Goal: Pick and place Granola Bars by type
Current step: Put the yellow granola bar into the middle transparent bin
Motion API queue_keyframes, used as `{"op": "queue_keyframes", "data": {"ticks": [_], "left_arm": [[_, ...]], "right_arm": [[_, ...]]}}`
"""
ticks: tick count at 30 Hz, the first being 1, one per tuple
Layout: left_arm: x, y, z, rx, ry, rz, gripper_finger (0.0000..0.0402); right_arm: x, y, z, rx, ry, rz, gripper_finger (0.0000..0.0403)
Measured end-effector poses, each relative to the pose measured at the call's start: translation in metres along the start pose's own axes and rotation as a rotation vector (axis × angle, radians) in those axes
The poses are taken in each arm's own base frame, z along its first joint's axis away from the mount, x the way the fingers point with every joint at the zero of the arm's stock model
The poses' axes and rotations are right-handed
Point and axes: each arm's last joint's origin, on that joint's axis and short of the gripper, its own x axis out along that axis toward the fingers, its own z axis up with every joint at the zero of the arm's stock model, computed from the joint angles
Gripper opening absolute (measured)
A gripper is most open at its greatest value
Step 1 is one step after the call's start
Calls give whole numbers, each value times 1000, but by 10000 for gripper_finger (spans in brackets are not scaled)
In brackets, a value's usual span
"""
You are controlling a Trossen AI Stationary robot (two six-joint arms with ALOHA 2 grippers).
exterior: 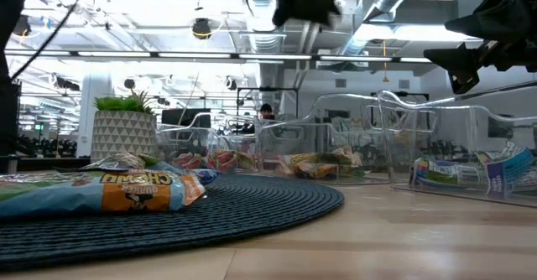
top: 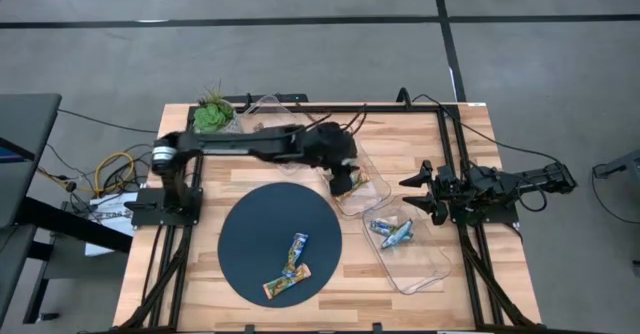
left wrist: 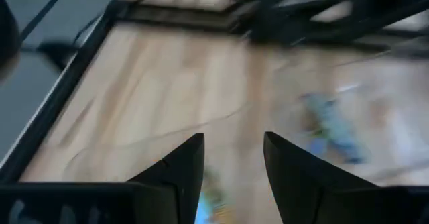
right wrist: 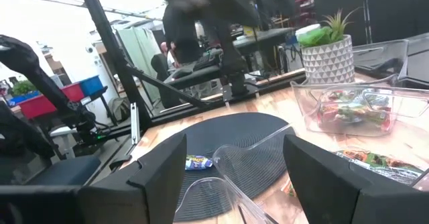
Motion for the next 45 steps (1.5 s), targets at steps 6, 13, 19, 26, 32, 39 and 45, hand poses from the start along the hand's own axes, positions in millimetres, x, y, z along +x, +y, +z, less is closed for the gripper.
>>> {"op": "queue_keyframes", "data": {"ticks": [6,13,19,26,32,39,45], "left_arm": [[-38,-59,7,41,-56,-168,145],[-60,-124,-12,126,33,-368,145],[-78,-166,-33,199,123,-449,145],[-98,-203,-53,97,216,-480,145],[-104,-226,-73,-103,322,-401,145],[-73,-244,-114,-230,565,-244,145],[-47,-250,-150,-313,734,-48,145]], "right_arm": [[0,0,0,0,0,0,244],[0,0,0,0,0,0,244],[0,0,0,0,0,0,244],[0,0,0,0,1,0,244],[0,0,0,0,0,0,244],[0,0,0,0,1,0,244],[0,0,0,0,1,0,244]]}}
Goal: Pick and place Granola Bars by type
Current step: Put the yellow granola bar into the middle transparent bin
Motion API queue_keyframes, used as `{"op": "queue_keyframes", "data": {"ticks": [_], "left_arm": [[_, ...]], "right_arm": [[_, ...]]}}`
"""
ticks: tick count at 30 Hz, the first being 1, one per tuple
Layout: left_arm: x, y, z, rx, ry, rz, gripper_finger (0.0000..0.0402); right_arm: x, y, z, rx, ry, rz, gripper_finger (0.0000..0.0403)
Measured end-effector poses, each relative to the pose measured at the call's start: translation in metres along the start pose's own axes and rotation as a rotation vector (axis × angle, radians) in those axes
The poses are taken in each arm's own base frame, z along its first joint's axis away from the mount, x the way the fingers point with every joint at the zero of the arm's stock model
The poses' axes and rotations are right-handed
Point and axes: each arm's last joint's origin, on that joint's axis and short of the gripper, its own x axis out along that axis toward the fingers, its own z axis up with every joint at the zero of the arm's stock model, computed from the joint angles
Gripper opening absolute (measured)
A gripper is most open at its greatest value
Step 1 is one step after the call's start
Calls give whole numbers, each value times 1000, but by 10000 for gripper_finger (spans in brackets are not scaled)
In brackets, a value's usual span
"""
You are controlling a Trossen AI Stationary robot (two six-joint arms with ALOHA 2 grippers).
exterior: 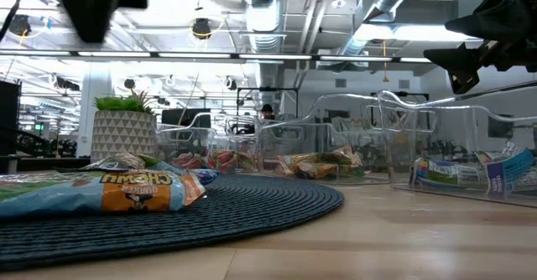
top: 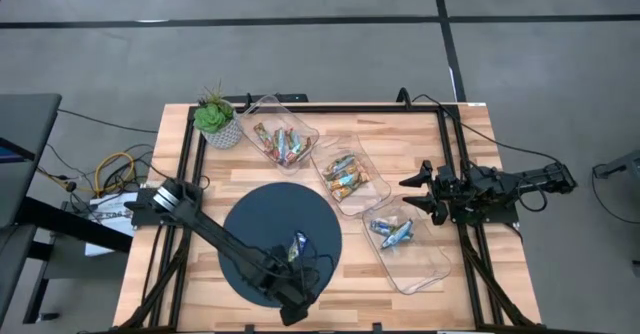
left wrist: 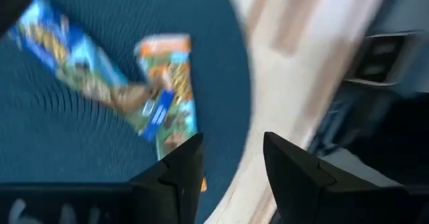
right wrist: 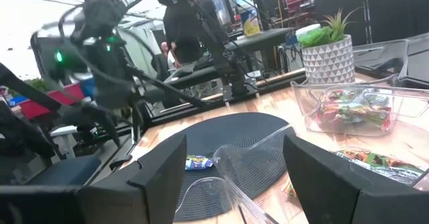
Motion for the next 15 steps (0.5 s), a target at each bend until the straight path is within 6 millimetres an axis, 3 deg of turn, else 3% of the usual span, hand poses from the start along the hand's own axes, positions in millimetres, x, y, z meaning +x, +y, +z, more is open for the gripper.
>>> {"op": "queue_keyframes", "data": {"ticks": [7,15], "left_arm": [[43,3,-8,-120,210,82,145],[50,10,-11,-201,196,195,145]], "right_arm": [[0,0,0,0,0,0,244],[0,0,0,0,0,0,244]]}}
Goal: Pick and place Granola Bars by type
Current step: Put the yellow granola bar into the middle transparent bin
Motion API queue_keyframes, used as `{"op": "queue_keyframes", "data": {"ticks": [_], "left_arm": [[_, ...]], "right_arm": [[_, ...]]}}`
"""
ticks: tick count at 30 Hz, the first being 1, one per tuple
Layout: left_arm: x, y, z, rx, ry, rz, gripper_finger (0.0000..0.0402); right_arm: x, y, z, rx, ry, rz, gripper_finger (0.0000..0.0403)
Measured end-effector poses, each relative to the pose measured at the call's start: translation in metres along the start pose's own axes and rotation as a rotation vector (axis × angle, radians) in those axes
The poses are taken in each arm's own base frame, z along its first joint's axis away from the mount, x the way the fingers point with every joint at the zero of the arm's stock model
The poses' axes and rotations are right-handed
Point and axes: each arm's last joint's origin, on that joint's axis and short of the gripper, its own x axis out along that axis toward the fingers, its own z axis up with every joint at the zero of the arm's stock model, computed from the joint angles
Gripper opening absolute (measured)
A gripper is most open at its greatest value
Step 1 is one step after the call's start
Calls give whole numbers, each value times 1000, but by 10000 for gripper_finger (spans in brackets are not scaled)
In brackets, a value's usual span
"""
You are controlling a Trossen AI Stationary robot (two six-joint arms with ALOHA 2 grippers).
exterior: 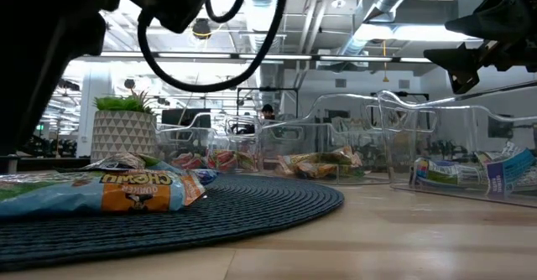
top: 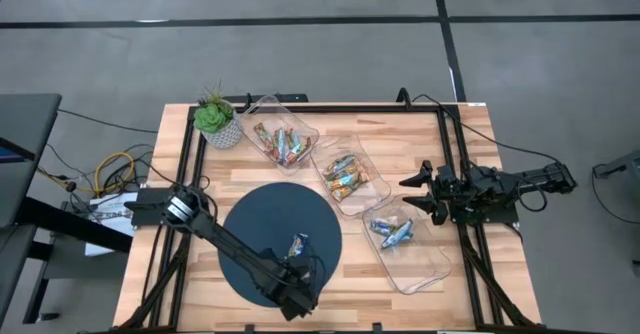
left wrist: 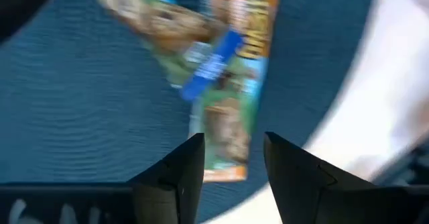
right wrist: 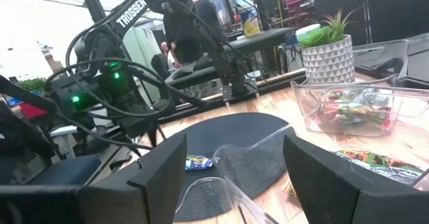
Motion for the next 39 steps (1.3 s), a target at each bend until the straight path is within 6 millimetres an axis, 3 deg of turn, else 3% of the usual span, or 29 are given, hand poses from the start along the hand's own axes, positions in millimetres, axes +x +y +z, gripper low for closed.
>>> {"op": "queue_keyframes", "data": {"ticks": [10,25,30,39], "left_arm": [[0,4,-1,41,22,33,151],[3,2,2,43,-36,34,223],[21,-2,4,48,-37,22,221],[26,0,8,39,-57,55,190]], "right_arm": [[0,0,0,0,0,0,244],[0,0,0,0,0,0,244],[0,0,0,0,0,0,244],[0,0,0,0,0,0,244]]}}
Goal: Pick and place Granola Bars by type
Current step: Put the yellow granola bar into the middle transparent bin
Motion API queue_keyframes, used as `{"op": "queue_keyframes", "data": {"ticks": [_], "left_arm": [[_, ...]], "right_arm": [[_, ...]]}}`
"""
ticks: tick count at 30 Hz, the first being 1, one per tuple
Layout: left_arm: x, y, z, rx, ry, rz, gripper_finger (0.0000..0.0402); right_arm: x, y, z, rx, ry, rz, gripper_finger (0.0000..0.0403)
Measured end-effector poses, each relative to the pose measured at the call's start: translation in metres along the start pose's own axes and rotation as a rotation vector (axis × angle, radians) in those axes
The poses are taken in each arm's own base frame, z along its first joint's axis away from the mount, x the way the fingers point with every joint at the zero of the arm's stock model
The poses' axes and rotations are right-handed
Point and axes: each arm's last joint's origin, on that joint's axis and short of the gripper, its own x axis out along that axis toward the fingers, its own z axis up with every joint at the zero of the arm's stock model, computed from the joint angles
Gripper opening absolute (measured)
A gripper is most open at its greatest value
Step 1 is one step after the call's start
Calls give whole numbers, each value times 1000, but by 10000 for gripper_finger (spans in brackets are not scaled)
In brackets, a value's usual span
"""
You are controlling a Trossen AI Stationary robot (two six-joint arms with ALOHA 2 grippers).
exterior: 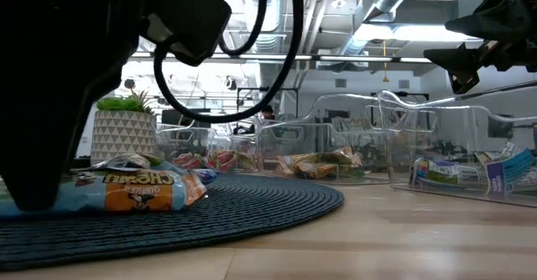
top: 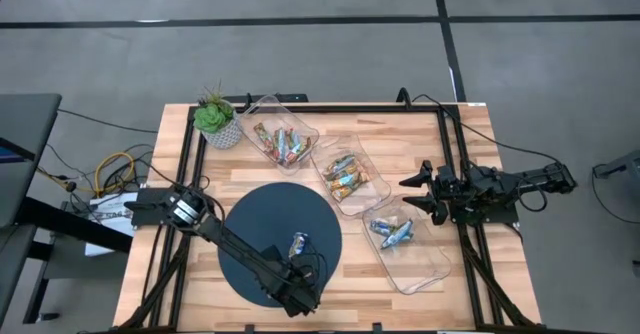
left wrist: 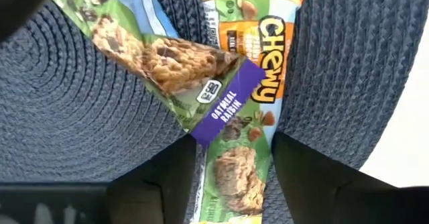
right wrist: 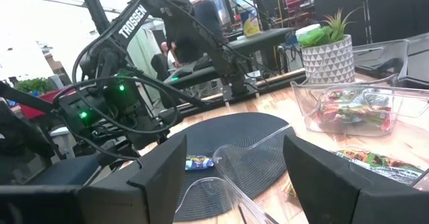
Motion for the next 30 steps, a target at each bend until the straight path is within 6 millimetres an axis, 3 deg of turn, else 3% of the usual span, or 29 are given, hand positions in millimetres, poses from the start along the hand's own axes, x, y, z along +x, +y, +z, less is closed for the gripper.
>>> {"op": "queue_keyframes", "data": {"ticks": [22,30], "left_arm": [[-1,2,11,4,22,-40,45],[-33,-8,33,75,-16,-177,24]], "right_arm": [[0,0,0,0,1,-1,244],[0,0,0,0,0,0,244]]}}
